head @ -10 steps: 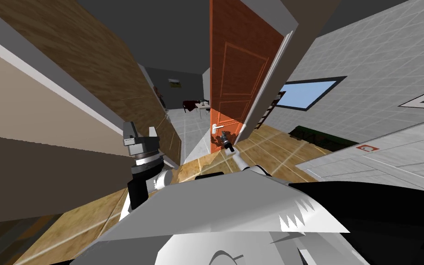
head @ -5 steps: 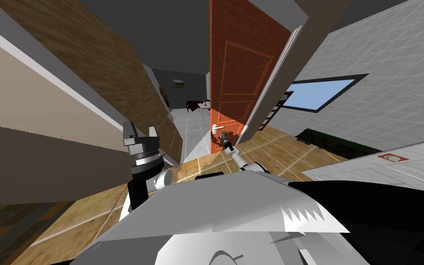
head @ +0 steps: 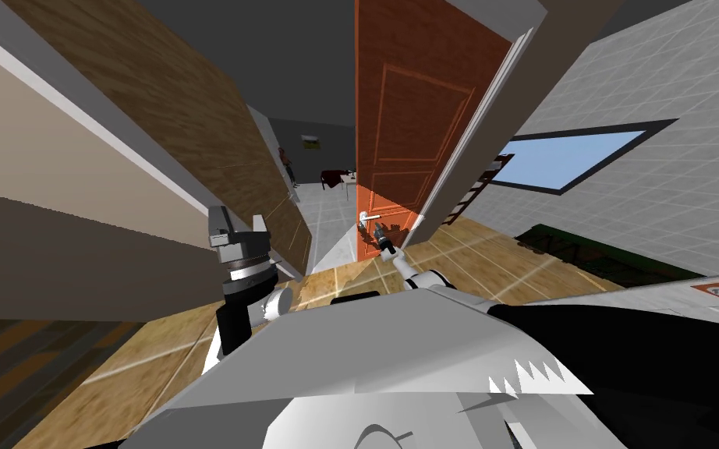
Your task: Push the door open
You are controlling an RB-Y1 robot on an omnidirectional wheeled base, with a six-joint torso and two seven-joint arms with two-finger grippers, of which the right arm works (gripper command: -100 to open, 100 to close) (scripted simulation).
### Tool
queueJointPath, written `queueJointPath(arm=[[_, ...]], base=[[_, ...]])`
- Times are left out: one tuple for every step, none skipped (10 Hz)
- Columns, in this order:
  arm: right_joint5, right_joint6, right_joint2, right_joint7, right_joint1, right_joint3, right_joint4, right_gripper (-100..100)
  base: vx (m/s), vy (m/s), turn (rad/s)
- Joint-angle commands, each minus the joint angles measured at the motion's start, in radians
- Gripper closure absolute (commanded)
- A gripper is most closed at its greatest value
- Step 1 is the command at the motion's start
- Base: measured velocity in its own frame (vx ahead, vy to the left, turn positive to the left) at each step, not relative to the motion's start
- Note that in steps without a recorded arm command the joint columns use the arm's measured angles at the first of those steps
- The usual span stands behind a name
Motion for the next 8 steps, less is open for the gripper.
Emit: queueJointPath(arm=[[-0.002, 0.0, -0.001, -0.001, -0.019, -0.001, 0.032, -100], [-0.004, 0.002, -0.003, -0.002, -0.033, -0.001, 0.056, -100], [-0.003, 0.0, -0.003, -0.002, -0.025, 0.0, 0.043, -100], [-0.004, -0.001, -0.003, -0.001, -0.026, -0.003, 0.046, -100], [-0.005, -0.001, -0.003, 0.0, -0.026, -0.004, 0.047, -100], [-0.005, -0.002, -0.003, 0.001, -0.026, -0.006, 0.048, -100], [-0.006, -0.003, -0.003, 0.002, -0.025, -0.009, 0.05, -100], [-0.007, -0.004, -0.003, 0.003, -0.025, -0.011, 0.051, -100]], base=[[0.023, -0.115, 0.11], [0.022, -0.103, 0.098], [0.011, -0.048, 0.024], [0.111, -0.027, 0.015], [0.169, 0.014, 0.035], [0.175, 0.03, 0.017], [0.195, 0.009, 0.019], [0.22, 0.024, 0.034]])
